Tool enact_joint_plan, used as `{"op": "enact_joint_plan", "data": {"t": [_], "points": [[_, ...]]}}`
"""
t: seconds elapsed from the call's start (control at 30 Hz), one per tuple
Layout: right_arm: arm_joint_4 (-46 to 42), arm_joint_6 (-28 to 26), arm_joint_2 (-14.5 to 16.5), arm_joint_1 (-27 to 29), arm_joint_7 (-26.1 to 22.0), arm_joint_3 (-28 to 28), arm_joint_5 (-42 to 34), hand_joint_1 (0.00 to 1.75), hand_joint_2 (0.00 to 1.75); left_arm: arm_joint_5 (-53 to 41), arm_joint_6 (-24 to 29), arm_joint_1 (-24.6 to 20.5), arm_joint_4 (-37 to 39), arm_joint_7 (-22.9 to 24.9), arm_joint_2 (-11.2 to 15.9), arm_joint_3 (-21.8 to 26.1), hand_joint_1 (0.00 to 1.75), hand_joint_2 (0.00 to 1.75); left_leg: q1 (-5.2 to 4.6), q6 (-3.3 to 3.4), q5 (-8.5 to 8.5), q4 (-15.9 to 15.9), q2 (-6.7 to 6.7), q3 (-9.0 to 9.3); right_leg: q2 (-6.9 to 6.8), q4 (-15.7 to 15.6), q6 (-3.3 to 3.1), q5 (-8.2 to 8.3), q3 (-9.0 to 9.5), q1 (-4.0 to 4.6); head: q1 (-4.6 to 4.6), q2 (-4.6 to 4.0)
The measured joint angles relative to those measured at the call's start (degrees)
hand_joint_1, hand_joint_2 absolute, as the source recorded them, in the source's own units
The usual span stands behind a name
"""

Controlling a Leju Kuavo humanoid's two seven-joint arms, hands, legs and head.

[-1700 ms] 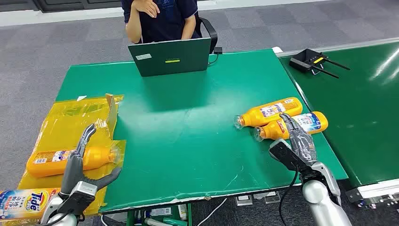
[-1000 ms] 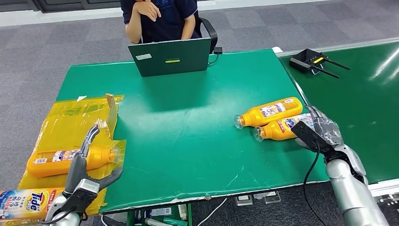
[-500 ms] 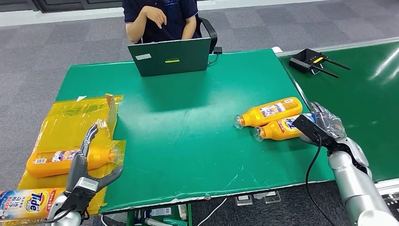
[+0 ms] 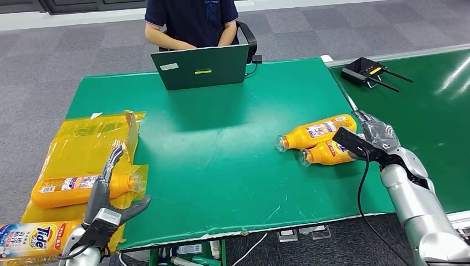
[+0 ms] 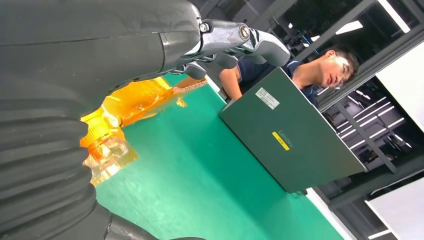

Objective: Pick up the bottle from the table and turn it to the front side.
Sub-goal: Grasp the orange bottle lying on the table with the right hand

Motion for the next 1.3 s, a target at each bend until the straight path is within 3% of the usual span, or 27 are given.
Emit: {"op": "enact_joint_plan", "data": {"t": [0.27, 0.47, 1.3], "points": [[0.6, 0.7, -0.1, -1.3, 0.0, 1.3, 0.0, 0.00, 1.75, 0.8, 0.6, -0.3, 0.3, 0.0, 0.1, -0.7, 0.00, 1.75, 0.00, 0.00, 0.00, 0.0, 0.00, -0.02, 0.00, 0.0, 0.00, 0.01, 0.00, 0.00, 0.00, 0.01], [5.8, 1.4, -0.1, -7.4, -0.2, 7.7, -1.3, 0.00, 1.75, 2.9, 2.1, -2.9, 3.0, 0.0, 1.4, -3.2, 0.00, 1.75, 0.00, 0.04, 0.06, 0.0, 0.00, 0.02, 0.00, 0.0, 0.01, 0.02, 0.01, 0.00, 0.00, 0.01], [5.0, 0.7, 0.5, -5.7, 1.0, 13.4, -3.8, 0.00, 1.75, 4.3, 3.1, -4.1, 5.7, 0.0, 3.5, -5.6, 0.00, 1.75, 0.00, 0.05, 0.05, 0.0, 0.00, 0.00, 0.01, 0.0, 0.01, 0.02, 0.00, 0.00, 0.00, 0.01]]}}
